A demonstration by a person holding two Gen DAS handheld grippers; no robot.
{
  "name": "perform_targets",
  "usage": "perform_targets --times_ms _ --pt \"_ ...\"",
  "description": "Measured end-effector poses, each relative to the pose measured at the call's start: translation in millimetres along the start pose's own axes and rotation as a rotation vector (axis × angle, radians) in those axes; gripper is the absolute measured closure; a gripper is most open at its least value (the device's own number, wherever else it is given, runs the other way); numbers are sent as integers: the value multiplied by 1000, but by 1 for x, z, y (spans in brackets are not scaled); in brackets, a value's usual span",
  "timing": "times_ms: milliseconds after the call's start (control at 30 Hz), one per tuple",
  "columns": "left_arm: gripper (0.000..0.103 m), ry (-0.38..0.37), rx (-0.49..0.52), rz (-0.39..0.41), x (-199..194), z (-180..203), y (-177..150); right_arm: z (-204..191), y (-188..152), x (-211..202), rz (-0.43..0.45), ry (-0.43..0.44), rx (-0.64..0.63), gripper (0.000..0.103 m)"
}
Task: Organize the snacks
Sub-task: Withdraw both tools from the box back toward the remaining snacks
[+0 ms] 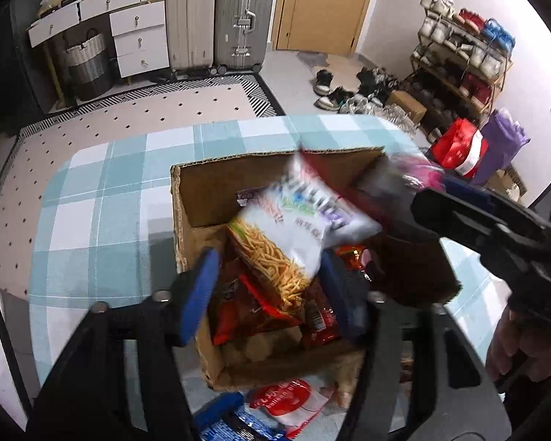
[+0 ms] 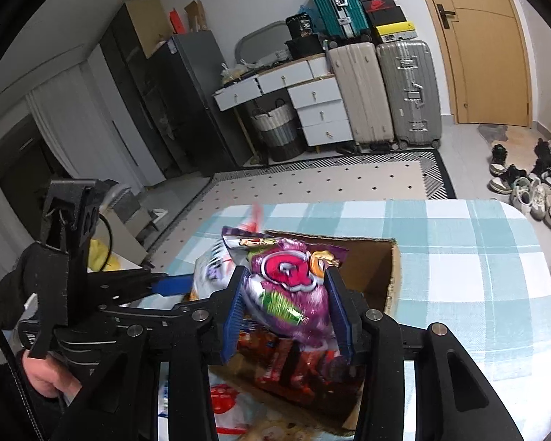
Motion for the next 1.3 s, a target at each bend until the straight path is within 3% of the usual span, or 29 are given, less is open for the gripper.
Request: perform_targets --times_ms 67,100,533,867,1200,1300 --pt "34 -5 -6 6 1 -1 1 6 -1 2 4 -5 10 41" --pt "26 -12 -6 8 0 0 2 8 -1 3 6 -10 15 38" --pt "24 4 -21 45 -35 -2 -5 6 5 -28 51 -12 0 37" --pt "20 24 -25 76 -75 0 -23 -17 -3 -63 74 -15 -27 28" --pt "13 30 -25 120 -120 9 -42 -37 -14 -103 104 -24 -69 22" --pt "4 20 -18 138 -133 14 -49 -42 -17 -115 113 -26 -73 20"
Point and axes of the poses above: each gripper's, at about its wrist camera, not at the fingertips, and x roughly the way its jaws point, z to its right, y to its top, the point moved 10 cm from there along x, roughly the way its jaws point, and after that the axes turned 3 degrees about z, right-handed, at the moved point
